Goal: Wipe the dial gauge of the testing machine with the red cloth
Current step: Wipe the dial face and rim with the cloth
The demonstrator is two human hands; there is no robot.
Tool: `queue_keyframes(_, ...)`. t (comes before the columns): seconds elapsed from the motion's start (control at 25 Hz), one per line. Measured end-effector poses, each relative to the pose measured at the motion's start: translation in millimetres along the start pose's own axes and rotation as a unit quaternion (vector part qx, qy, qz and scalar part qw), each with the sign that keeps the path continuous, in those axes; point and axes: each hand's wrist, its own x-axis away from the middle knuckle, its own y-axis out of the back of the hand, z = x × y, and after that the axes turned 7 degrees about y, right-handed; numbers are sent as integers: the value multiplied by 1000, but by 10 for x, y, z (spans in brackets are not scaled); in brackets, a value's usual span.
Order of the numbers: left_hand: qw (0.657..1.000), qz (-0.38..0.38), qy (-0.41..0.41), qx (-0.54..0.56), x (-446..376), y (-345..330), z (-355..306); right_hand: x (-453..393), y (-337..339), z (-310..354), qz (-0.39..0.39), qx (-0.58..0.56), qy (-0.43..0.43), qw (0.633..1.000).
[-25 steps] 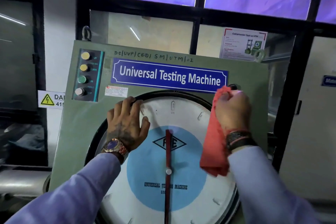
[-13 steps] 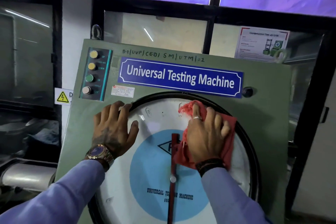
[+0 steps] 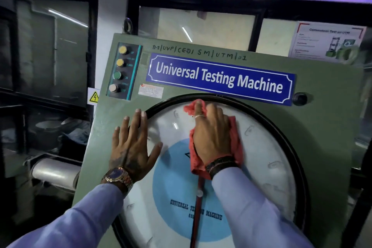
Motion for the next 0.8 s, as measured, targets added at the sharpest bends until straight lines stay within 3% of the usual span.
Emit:
queue_keyframes(0.08,1000,4,-3,-3,48,45,104,-29,-64,48,-4,24,16,1000)
queue_keyframes(0.24,997,-11,-66,-42,-54,179,498,1,-90,-16,-62,34,-91,993)
queue_keyframes(0.36,997,-25,-57,-46,-122,144,698,-60,-235,518,-24,-4,16,1000)
queue_keyframes(0.44,997,-17,-58,-54,-142,120,778,-63,-269,515,-20,23,33,999)
queue_keyframes(0.6,990,-11,-113,-83,-333,204,923,-51,-209,220,-83,59,-120,988)
queue_keyframes(0.72,986,-16,-137,-93,-590,286,805,-85,-268,634,-37,7,-35,999)
queue_keyframes(0.8,984,-29,-154,-88,-747,313,720,-62,-263,615,-12,34,14,999)
